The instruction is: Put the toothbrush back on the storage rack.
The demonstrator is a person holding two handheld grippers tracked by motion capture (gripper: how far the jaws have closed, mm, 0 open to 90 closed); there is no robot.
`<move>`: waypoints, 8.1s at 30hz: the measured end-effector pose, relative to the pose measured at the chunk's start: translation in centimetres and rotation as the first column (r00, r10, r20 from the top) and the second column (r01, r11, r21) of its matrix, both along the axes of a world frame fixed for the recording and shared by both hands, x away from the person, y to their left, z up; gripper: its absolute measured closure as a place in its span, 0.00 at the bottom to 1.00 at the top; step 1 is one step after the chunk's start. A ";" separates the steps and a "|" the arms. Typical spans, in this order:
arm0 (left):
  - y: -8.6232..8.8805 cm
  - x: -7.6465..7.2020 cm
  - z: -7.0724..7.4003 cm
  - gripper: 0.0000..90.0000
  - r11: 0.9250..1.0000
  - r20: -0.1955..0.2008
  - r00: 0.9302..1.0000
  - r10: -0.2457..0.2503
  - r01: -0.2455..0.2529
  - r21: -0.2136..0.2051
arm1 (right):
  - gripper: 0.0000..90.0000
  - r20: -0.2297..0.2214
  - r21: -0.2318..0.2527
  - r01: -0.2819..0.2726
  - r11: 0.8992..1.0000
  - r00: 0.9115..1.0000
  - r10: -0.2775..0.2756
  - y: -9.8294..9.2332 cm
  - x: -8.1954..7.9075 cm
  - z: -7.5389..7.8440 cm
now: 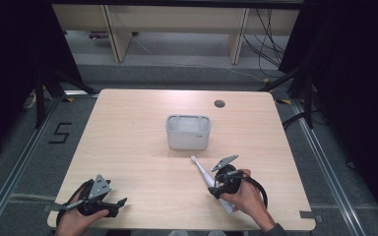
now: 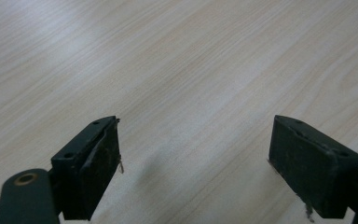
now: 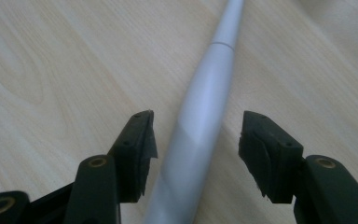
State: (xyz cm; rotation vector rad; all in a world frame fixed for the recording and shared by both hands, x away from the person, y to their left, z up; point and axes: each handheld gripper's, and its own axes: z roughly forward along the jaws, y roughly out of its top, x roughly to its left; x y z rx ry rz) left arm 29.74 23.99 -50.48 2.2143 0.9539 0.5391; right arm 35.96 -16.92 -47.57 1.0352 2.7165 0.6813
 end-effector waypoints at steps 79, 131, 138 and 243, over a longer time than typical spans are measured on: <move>0.0 0.0 -0.1 0.18 1.000 0.002 1.000 0.000 0.000 -0.010 | 0.74 -0.122 -0.216 -0.193 0.957 0.978 0.170 2.6 1.6 0.8; 0.0 0.0 -0.1 0.18 1.000 0.003 1.000 0.000 0.000 -0.008 | 0.74 0.314 0.471 -0.116 0.874 0.949 -0.043 -1.4 3.7 5.8; 0.0 0.0 -0.1 0.18 1.000 0.002 1.000 0.003 -0.002 -0.010 | 0.74 0.335 0.489 -0.117 0.864 0.940 -0.062 -1.5 4.7 6.2; 0.2 0.0 0.0 0.18 1.000 -0.011 1.000 -0.020 0.020 0.015 | 0.74 0.362 0.505 0.079 0.859 0.885 -0.294 1.0 14.1 6.6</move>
